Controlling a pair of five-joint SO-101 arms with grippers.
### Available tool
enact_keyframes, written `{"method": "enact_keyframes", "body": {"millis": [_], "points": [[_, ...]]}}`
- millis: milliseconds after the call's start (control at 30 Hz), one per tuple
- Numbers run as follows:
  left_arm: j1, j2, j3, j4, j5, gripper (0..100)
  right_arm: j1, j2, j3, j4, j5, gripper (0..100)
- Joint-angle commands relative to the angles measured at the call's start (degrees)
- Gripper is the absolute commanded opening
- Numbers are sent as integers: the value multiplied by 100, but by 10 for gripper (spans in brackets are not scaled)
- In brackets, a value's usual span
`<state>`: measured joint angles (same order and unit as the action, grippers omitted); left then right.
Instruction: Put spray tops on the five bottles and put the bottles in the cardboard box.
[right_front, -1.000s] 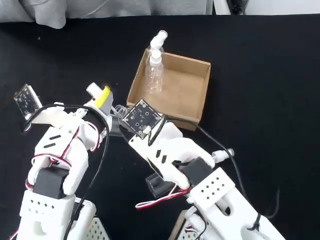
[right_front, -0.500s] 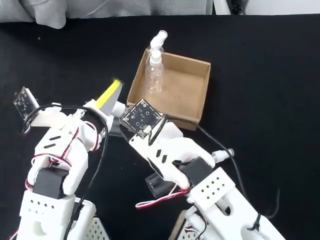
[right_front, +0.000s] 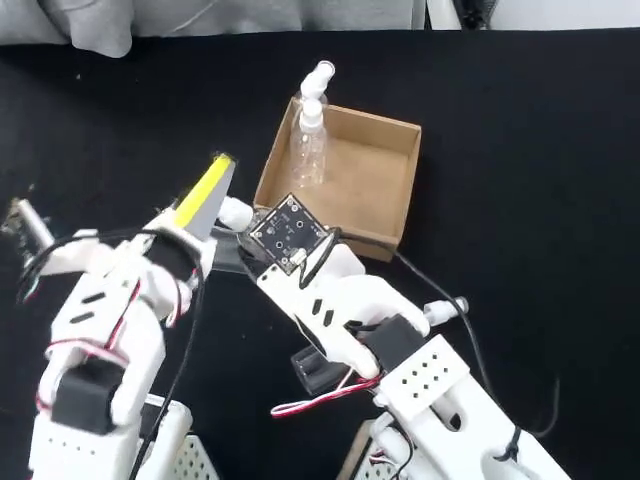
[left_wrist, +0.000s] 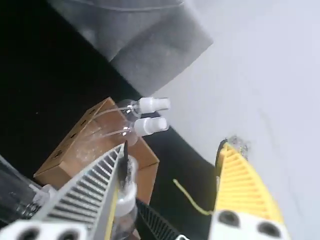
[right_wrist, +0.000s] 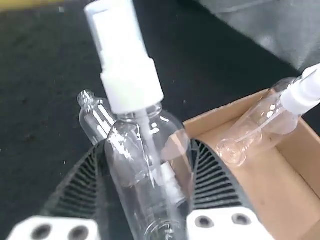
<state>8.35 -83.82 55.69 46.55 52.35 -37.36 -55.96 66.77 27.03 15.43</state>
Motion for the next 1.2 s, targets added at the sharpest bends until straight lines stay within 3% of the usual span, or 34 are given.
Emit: {"method": "enact_keyframes", "body": {"millis": [0,600,833,1167], "points": [[171,-360,180,-167,26,273,158,-268,-66,-185,-9,53],[163,-422,347,-440,53,273,158,-268,48,-492,-53,53],[-409,-422,347,-440,237,273,158,-268,198,-809,-53,53],[-453,-422,356,-404,255,273,158,-277,233,-800,-88,54]]}}
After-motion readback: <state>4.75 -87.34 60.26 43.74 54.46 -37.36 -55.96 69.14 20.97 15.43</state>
